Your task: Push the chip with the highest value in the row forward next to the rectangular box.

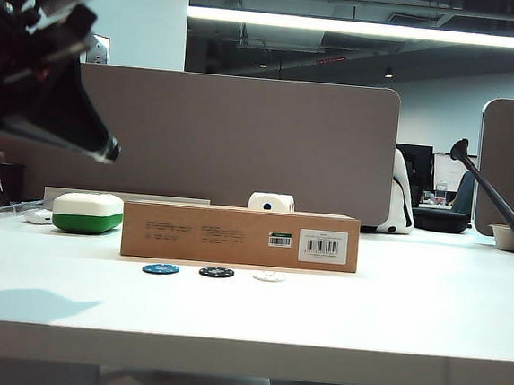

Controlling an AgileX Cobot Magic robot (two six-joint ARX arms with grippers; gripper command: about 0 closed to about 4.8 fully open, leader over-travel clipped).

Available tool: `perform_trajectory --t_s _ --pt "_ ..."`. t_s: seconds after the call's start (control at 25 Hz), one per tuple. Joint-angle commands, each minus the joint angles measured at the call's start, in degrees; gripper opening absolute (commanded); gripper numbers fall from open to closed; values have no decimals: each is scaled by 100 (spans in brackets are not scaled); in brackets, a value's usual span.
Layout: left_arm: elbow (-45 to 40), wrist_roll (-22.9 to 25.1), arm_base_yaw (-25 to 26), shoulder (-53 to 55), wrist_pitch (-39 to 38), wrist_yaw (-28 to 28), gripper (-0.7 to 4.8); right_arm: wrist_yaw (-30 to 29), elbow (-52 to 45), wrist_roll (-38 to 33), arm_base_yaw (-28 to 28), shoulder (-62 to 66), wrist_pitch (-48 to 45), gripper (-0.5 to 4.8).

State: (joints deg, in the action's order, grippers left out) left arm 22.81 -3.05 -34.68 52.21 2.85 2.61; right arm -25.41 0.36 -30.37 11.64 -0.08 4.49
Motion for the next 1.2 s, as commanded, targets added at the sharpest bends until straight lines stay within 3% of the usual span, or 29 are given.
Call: perform_trajectory --t_s 0.04,0.24,0.44,0.56,0.72,0.88,1.0,1.2 --pt "-2 24 188 166 94 15 -5 131 -28 -7 133 0 7 0" --pt "-2 24 422 365 61 -2 -5 140 -28 -15 190 0 -2 2" --pt "0 22 435 356 70 0 -5 83 -28 -485 190 0 -17 60" --pt "-4 22 435 356 70 0 -5 -173 37 -730 192 7 -44 -10" --pt "-4 22 435 356 70 2 -5 -33 557 -977 192 17 -46 -10" --pt "-4 24 435 356 68 -4 -5 623 1174 -872 181 149 -46 -10" --pt "-4 22 433 356 68 4 -5 741 1707 -684 184 876 -94 -10" --pt "-4 22 433 356 68 0 -5 310 2378 -330 186 2533 -476 -10"
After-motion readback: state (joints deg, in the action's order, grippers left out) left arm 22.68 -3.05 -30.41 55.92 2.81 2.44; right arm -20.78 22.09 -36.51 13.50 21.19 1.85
